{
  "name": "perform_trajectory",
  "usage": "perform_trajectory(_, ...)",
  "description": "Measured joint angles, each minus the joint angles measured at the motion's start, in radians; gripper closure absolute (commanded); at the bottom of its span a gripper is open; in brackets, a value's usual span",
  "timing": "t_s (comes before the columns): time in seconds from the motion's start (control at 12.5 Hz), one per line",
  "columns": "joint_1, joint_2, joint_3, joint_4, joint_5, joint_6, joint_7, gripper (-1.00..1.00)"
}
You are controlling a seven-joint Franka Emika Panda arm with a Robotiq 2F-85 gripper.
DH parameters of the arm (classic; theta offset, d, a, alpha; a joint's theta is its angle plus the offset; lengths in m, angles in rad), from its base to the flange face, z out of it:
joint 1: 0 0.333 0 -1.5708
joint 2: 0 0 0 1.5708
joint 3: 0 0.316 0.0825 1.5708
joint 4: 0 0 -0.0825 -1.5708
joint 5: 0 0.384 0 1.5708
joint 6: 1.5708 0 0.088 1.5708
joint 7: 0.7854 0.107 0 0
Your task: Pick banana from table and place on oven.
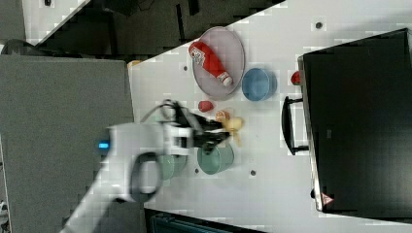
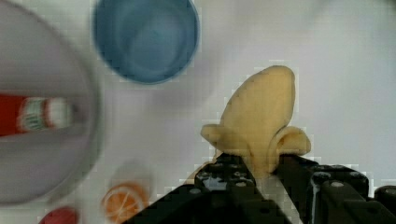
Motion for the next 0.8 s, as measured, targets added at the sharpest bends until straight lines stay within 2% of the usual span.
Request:
perform_trajectory(0.32,0.022,-0.150,-0.021,0.240,0.027,-0.359,-0.018,0.49)
perform_trajectory(0.56,0.025,-0.169,-0.122,0.343,0.015,-0.404,-0.133,0.49)
perform_trajectory(0.8,0.003,-0.144,-0.242,0.368,0.032,-0.390,-0.233,0.49)
